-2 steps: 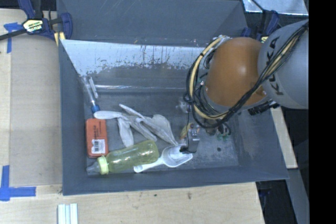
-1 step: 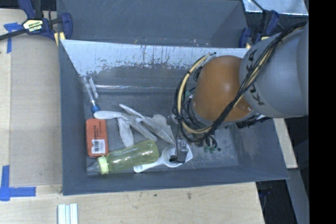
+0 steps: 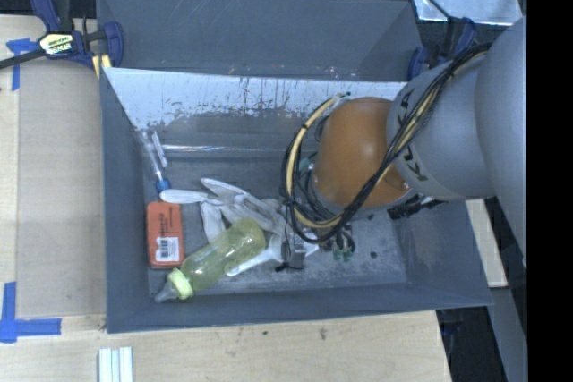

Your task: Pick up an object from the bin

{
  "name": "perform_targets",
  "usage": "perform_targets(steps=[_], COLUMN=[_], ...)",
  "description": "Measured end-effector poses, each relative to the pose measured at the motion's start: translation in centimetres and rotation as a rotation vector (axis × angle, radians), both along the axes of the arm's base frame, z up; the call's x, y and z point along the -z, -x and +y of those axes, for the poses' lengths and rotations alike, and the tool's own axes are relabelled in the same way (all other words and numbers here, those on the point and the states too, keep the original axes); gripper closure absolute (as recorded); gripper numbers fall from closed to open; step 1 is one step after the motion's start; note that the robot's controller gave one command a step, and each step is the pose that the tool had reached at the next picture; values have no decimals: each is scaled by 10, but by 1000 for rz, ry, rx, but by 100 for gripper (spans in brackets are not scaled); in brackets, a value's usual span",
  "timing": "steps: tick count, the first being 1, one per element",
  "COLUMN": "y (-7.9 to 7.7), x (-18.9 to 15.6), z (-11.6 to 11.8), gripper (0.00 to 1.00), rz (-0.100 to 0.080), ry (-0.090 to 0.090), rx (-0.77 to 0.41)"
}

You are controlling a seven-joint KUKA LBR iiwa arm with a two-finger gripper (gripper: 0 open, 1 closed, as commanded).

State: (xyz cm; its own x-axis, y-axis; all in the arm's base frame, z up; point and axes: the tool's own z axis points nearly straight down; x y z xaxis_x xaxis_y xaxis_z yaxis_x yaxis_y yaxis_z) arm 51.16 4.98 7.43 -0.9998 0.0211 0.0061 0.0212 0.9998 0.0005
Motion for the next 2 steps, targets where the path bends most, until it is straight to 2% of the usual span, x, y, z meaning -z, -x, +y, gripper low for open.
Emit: perform_targets(steps=[1, 2], y=[0, -23], x=[0, -196], z=[0, -35], gripper=[100, 100], rz=[0, -6], ry=[0, 0], rx=[0, 45])
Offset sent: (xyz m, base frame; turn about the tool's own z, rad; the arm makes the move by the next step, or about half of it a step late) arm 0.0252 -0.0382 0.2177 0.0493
